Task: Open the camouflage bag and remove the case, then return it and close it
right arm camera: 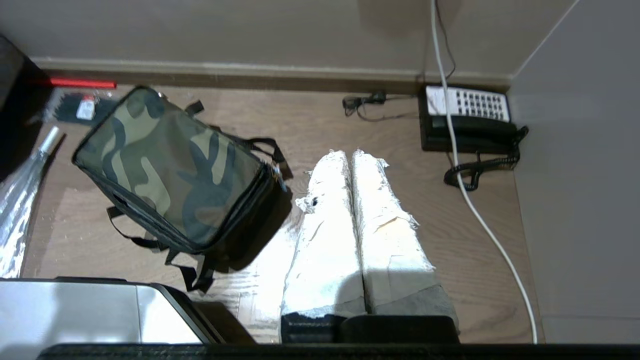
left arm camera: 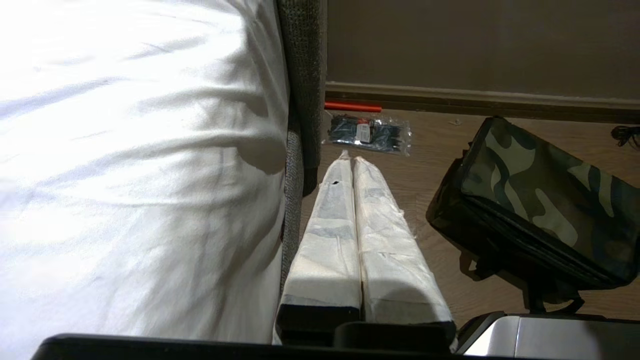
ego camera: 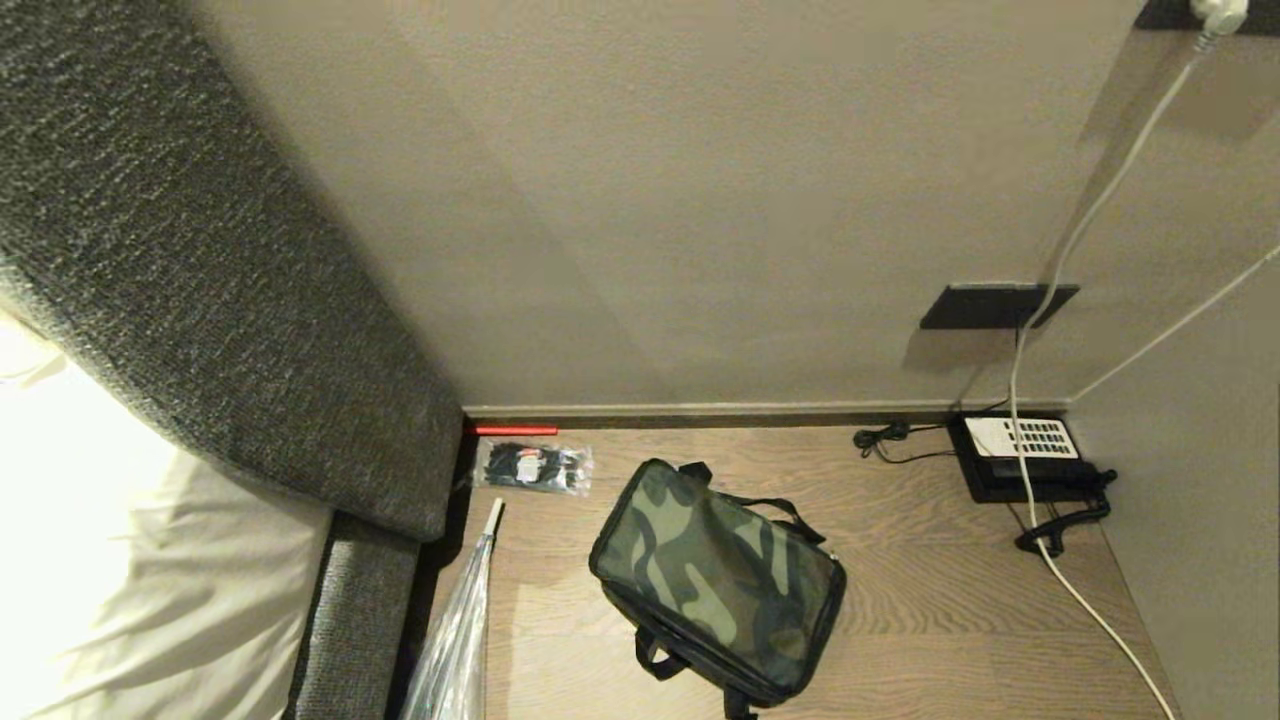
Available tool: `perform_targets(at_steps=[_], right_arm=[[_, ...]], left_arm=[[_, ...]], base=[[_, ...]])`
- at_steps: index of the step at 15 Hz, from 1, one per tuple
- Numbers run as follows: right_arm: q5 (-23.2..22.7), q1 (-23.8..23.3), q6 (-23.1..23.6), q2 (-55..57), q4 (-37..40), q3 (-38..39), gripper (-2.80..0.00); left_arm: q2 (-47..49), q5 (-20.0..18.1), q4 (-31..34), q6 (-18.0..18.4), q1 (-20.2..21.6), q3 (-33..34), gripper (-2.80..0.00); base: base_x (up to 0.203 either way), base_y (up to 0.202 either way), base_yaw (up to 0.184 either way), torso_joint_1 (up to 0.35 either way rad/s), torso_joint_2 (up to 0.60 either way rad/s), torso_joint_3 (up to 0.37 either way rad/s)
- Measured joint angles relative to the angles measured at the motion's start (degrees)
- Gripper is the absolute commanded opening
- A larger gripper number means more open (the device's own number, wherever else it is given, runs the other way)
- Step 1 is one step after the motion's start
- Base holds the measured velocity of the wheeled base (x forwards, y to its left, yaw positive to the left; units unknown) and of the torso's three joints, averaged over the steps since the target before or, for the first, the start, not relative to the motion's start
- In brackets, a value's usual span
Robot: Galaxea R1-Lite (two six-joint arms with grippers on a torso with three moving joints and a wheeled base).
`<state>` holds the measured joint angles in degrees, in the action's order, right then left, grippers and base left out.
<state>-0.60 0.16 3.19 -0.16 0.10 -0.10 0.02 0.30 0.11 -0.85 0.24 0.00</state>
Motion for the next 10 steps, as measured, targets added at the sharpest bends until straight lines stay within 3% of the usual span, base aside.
perform_targets(at_steps=[10], right_arm=[[0.0,0.0,-0.02,0.0,0.0,0.0,-2.8]], left_arm=[[0.0,-0.05,0.18,0.22,0.06,0.0,-2.8]], base=[[0.0,0.0,0.0,0.001,0.0,0.179]])
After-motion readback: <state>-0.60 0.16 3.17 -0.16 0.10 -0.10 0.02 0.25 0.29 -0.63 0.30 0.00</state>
